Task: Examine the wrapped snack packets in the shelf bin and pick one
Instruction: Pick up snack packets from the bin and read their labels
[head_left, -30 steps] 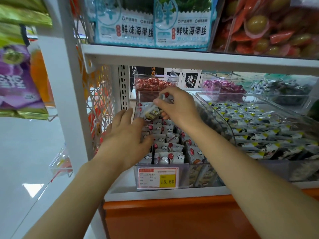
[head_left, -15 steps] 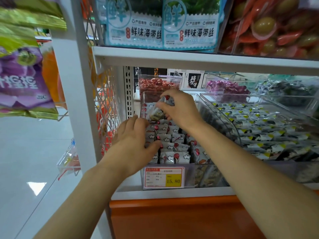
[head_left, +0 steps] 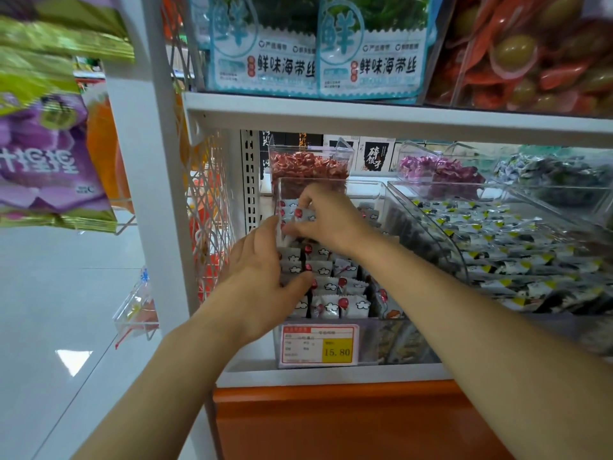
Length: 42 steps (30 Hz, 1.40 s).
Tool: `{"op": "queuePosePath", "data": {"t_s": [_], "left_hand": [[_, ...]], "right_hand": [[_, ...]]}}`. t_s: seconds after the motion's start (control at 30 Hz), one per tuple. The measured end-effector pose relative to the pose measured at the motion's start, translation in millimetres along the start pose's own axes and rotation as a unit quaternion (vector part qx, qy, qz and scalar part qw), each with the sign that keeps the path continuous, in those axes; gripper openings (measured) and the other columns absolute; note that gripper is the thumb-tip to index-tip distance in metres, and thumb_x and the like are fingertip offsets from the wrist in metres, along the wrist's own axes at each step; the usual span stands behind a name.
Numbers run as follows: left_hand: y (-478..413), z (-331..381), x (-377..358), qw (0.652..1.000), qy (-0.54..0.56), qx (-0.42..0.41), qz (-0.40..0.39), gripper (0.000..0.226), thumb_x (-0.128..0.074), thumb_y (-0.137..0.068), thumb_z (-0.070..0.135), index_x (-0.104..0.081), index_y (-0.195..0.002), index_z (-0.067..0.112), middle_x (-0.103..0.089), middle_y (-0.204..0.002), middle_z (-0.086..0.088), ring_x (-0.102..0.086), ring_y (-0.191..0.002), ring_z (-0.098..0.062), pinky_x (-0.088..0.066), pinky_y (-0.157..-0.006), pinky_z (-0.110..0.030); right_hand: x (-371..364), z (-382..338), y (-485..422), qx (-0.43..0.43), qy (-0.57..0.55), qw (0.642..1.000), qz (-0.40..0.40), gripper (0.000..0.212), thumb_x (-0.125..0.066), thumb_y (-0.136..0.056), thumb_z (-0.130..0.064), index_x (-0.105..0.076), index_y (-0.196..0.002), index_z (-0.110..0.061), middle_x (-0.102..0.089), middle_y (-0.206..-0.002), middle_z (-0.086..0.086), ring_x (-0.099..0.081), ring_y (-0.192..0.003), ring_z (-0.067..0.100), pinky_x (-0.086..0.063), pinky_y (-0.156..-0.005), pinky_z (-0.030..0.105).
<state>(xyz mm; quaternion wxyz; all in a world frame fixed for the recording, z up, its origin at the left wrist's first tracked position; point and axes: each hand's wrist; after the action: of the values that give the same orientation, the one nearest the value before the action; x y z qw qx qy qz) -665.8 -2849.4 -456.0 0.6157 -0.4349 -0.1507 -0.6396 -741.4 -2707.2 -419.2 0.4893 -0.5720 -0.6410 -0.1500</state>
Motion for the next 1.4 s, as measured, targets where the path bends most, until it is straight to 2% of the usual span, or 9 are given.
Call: {"op": "queuePosePath", "data": {"t_s": [0.13, 0.3, 0.47, 0.7, 0.83, 0.97, 1.03, 1.2, 1.4], "left_hand": [[1, -4, 0, 1.0, 0.014, 0.013, -0.015, 0.088, -0.055, -0.082, 0.05, -0.001, -0.147, 0.027, -0.023, -0.152, -0.003, -0.016, -0.139, -0.02, -0.019, -0.112, -0.036], [1, -6, 1, 0.997, 0.064, 0.016, -0.045, 0.087, -0.057, -0.081, 0.05, -0.003, -0.147, 0.033, -0.029, -0.15, -0.003, -0.024, -0.138, -0.021, -0.027, -0.112, -0.044], [2, -5, 3, 0.995, 0.08, 0.014, -0.051, 0.082, -0.057, -0.083, 0.049, -0.004, -0.144, 0.038, -0.034, -0.145, 0.0, -0.029, -0.133, -0.019, -0.031, -0.11, -0.044], [2, -5, 2, 0.995, 0.081, 0.014, -0.061, 0.085, -0.055, -0.084, 0.05, -0.002, -0.147, 0.033, -0.035, -0.145, -0.002, -0.03, -0.135, -0.02, -0.031, -0.11, -0.044], [7, -3, 5, 0.997, 0.065, 0.009, -0.027, 0.077, -0.051, -0.088, 0.047, -0.003, -0.147, 0.032, -0.023, -0.151, 0.002, -0.019, -0.136, -0.013, -0.02, -0.105, -0.027], [10, 1, 11, 0.999, 0.025, 0.013, 0.046, 0.063, -0.046, -0.094, 0.038, -0.018, -0.148, 0.02, -0.022, -0.154, 0.0, -0.018, -0.14, -0.016, -0.017, -0.106, -0.022], [13, 5, 14, 0.995, 0.012, 0.001, 0.103, 0.054, -0.047, -0.095, 0.032, -0.031, -0.144, 0.018, -0.031, -0.148, 0.0, -0.026, -0.135, -0.014, -0.017, -0.099, -0.013], [19, 15, 13, 0.987, 0.043, -0.012, 0.154, 0.044, -0.05, -0.093, 0.031, -0.048, -0.135, 0.017, -0.041, -0.118, 0.002, -0.042, -0.117, -0.017, -0.039, -0.1, -0.031], [23, 22, 8, 0.985, 0.091, -0.006, 0.147, 0.034, -0.052, -0.09, 0.033, -0.063, -0.118, 0.017, -0.043, -0.103, 0.004, -0.044, -0.095, -0.006, -0.032, -0.073, -0.003]], "right_hand": [[-10, 2, -1, 0.026, 0.125, 0.99, -0.057, 0.026, -0.051, -0.094, -0.037, -0.06, -0.079, -0.017, -0.062, -0.089, 0.0, -0.053, -0.088, 0.018, -0.045, -0.085, 0.04], [-9, 5, -6, 0.028, 0.205, 0.972, -0.112, 0.031, -0.043, -0.094, -0.029, -0.069, -0.089, -0.013, -0.055, -0.103, -0.002, -0.038, -0.109, 0.021, -0.027, -0.096, 0.045], [-4, 6, -26, -0.034, 0.068, 0.997, 0.03, 0.029, -0.05, -0.093, -0.027, -0.072, -0.091, -0.008, -0.064, -0.102, 0.003, -0.047, -0.112, 0.025, -0.037, -0.099, 0.041], [-22, 5, -41, -0.002, 0.215, 0.976, 0.018, 0.009, -0.068, -0.083, -0.028, -0.065, -0.075, -0.025, -0.056, -0.089, -0.009, -0.042, -0.105, 0.018, -0.032, -0.084, 0.033], [-10, 0, -31, -0.007, -0.023, 0.996, 0.084, 0.007, -0.06, -0.089, -0.017, -0.064, -0.085, -0.014, -0.057, -0.084, -0.008, -0.054, -0.089, 0.012, -0.047, -0.086, 0.032], [13, -9, 2, -0.014, -0.148, 0.951, 0.271, 0.015, -0.055, -0.091, -0.01, -0.054, -0.08, -0.019, -0.053, -0.08, -0.014, -0.052, -0.074, 0.002, -0.044, -0.069, 0.012], [23, -12, 26, -0.031, -0.214, 0.92, 0.327, 0.016, -0.053, -0.092, -0.008, -0.05, -0.08, -0.019, -0.055, -0.081, -0.007, -0.055, -0.066, 0.007, -0.047, -0.058, 0.015], [36, -13, 83, -0.084, -0.293, 0.905, 0.296, 0.008, -0.051, -0.094, -0.011, -0.055, -0.091, -0.005, -0.063, -0.081, 0.005, -0.058, -0.05, 0.012, -0.053, -0.052, 0.03], [31, -14, 115, -0.125, -0.472, 0.836, 0.25, 0.013, -0.05, -0.093, -0.006, -0.058, -0.083, -0.007, -0.058, -0.074, 0.001, -0.059, -0.054, 0.011, -0.052, -0.05, 0.02]]}}
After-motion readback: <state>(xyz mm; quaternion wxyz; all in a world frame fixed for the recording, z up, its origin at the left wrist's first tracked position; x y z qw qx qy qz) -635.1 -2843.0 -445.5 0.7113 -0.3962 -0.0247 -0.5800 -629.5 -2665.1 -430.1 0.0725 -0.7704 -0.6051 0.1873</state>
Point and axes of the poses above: each hand's wrist, its own y-axis away from the middle knuckle, its own x-axis out of the back of the hand, z = x × y
